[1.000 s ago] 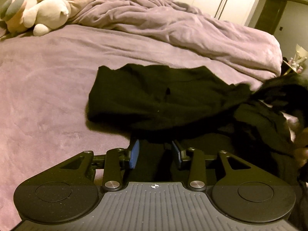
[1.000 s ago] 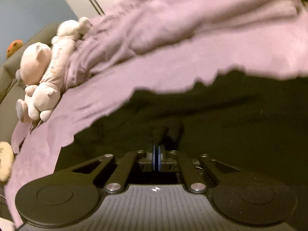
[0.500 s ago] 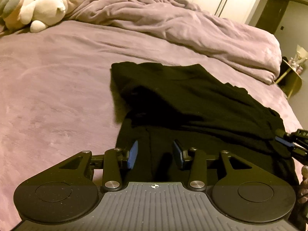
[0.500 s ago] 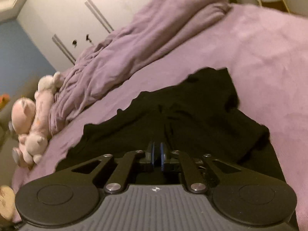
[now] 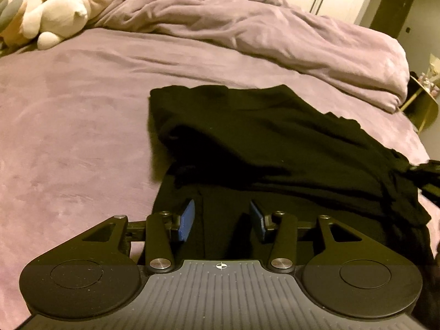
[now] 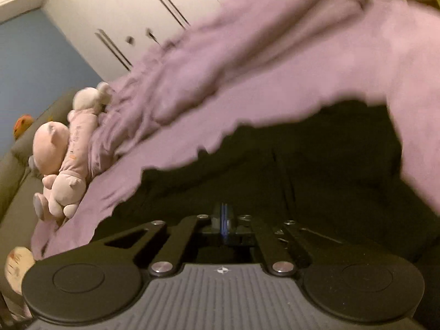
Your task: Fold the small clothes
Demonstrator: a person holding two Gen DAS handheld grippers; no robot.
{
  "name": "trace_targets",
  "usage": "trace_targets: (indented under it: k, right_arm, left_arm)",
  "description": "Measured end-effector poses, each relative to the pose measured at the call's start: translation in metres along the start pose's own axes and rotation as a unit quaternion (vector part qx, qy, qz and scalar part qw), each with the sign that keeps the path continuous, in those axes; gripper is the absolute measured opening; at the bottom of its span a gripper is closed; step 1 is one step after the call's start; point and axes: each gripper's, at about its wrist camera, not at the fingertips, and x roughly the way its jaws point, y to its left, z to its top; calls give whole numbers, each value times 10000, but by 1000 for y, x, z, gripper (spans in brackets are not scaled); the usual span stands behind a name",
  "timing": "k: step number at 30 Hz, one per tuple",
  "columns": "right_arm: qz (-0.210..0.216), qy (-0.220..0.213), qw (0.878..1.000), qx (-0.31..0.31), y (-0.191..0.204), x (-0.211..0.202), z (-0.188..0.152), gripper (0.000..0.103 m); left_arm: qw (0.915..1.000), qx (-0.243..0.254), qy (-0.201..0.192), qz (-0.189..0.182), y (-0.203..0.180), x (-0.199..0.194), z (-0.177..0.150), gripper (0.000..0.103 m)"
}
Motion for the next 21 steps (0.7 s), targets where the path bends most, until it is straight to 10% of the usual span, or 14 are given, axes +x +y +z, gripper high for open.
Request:
trace_targets:
  k: [4,8,14,17,21]
  right_arm:
    - [-266,-62,9994,224,-16,-14,7,4]
    - [-283,464,9947,867,-48,-6,-6,35]
    - [-36,317,9908,1317,-59,-3,-11,38]
    - [-31,438,9903,1321,-53,11,-9,38]
    - [-144,322,9971,669,-29,11,0,6]
  left_arm:
    - [10000,-94,-13,19,1,0,1,49]
    - [10000,-55,-8,35,-1,1,1,50]
    - [10000,-66,8,13,-3,5,5,53]
    - [9999,-145,5,43,-3,8,9,53]
    - [9998,-199,-28,-27,-4,9,13,53]
